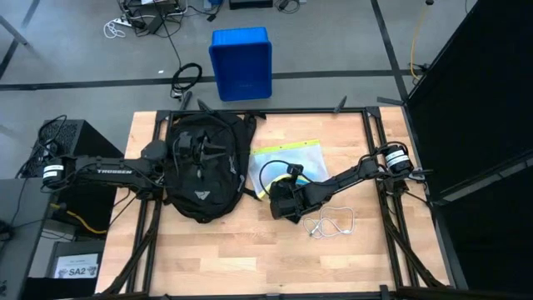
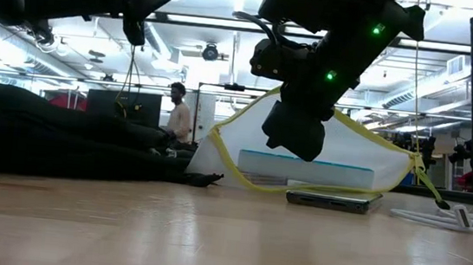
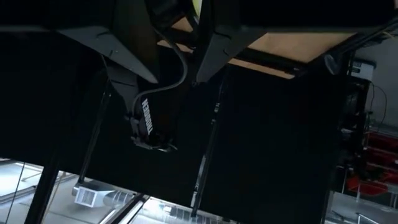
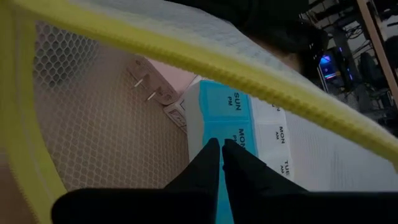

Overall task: Unpack backpack
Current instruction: Remove the medicine organizer from the zip lock bag

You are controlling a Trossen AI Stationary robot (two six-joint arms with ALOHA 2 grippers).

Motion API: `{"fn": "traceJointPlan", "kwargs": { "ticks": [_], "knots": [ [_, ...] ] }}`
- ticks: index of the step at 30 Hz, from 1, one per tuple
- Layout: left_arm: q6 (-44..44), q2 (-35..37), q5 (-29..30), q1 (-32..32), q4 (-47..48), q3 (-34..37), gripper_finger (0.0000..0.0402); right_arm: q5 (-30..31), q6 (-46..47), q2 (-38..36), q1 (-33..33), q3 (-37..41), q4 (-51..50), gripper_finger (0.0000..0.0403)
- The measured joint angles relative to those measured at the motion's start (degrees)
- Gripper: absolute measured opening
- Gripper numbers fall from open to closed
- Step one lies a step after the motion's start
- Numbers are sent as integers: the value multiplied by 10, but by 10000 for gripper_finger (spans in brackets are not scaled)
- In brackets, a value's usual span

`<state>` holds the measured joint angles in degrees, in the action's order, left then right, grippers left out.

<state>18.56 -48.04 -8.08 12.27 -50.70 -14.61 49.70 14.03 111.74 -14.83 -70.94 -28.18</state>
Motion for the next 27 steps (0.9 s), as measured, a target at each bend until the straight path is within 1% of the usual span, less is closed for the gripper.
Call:
{"fn": "traceJointPlan", "kwargs": {
  "ticks": [2, 4, 5, 7, 9, 14, 16, 18, 20, 22, 27],
  "knots": [
    [12, -8, -6, 0, 10, 0, 90, 0, 2, 0, 0, 0, 0, 0],
    [12, -18, -31, -2, 25, 0, 90, 0, 3, 0, 0, 0, 0, 0],
    [5, -24, -37, -8, 36, -1, 90, 0, 4, 0, 0, 0, 0, 0],
    [-20, -40, -32, -26, 72, -10, 90, 0, 4, 0, 0, 0, 0, 0],
    [-56, -60, 3, -52, 115, -22, 90, 0, 4, 0, 0, 0, 0, 0],
    [-135, -117, 122, -135, 220, -71, 90, 0, 5, 0, 1, 0, -1, 0],
    [-154, -140, 180, -168, 251, -96, 90, 0, 8, 0, 1, 0, -2, 0],
    [-154, -157, 247, -200, 285, -120, 90, 0, 9, 0, 1, 0, -2, 0],
    [-154, -179, 297, -229, 317, -142, 90, 0, 9, 0, 1, 0, -2, 0],
    [-154, -202, 324, -257, 327, -157, 90, -1, 9, 0, 1, 0, -2, 0],
    [-134, -281, 342, -295, 311, -178, 90, -2, 12, 0, 1, 0, -4, 0]
  ]
}}
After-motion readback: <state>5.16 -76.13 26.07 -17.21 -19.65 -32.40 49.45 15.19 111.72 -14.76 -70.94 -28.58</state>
